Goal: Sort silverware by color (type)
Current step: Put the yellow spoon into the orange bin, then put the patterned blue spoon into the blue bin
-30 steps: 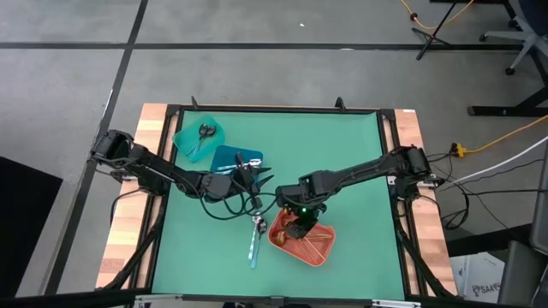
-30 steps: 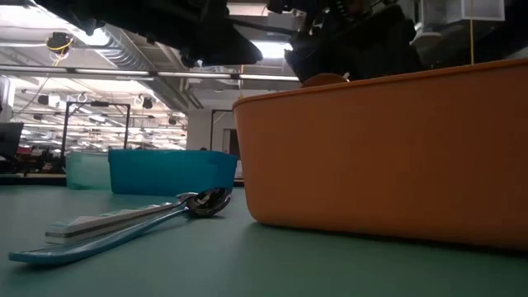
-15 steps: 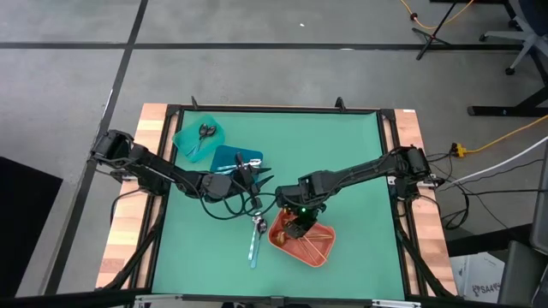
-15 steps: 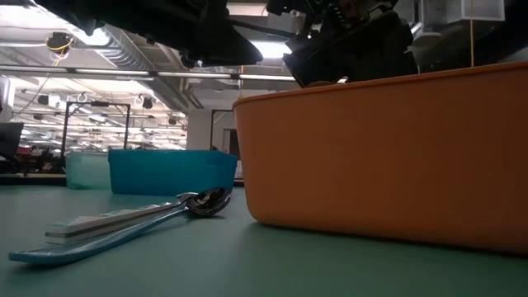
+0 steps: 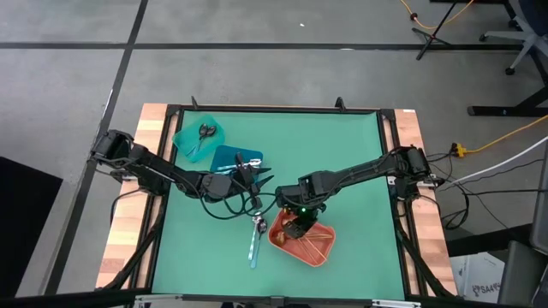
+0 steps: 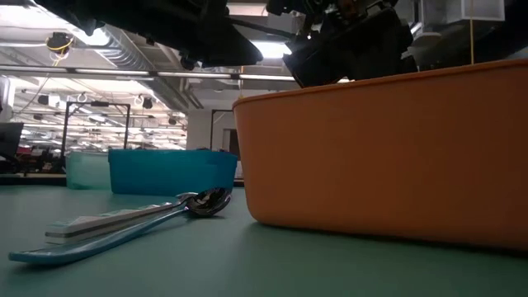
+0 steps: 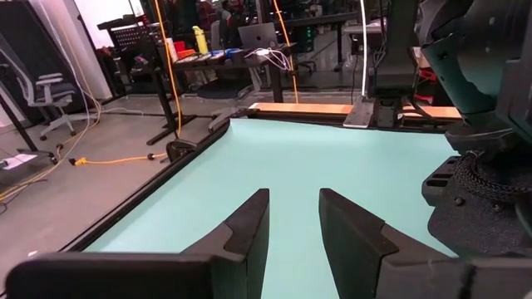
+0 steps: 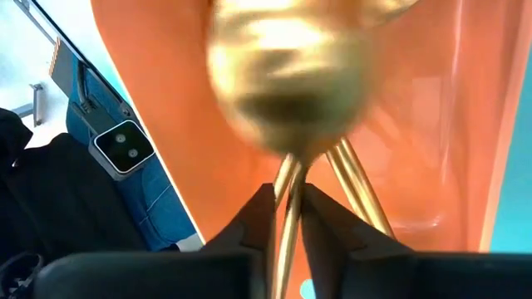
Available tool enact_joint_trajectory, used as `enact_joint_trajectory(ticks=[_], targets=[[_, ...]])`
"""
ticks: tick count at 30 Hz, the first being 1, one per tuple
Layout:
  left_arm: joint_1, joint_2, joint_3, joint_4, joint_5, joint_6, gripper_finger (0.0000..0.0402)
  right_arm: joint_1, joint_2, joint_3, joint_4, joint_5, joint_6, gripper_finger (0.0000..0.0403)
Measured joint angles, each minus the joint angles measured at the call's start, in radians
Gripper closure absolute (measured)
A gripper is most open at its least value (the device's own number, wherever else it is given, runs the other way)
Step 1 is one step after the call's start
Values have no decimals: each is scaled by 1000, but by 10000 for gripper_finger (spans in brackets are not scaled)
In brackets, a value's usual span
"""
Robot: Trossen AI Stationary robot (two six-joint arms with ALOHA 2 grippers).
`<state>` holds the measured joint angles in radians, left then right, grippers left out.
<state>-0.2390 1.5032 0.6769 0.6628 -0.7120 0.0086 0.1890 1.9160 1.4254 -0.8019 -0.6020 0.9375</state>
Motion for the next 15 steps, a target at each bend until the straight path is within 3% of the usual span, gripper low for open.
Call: enact_joint_trajectory(ticks=[7, 15], targets=[[0, 0, 0, 0, 0, 0, 301, 0, 0, 0, 0, 0, -2, 303], [0, 0, 0, 0, 0, 0, 301, 0, 0, 0, -7, 0, -3, 304]])
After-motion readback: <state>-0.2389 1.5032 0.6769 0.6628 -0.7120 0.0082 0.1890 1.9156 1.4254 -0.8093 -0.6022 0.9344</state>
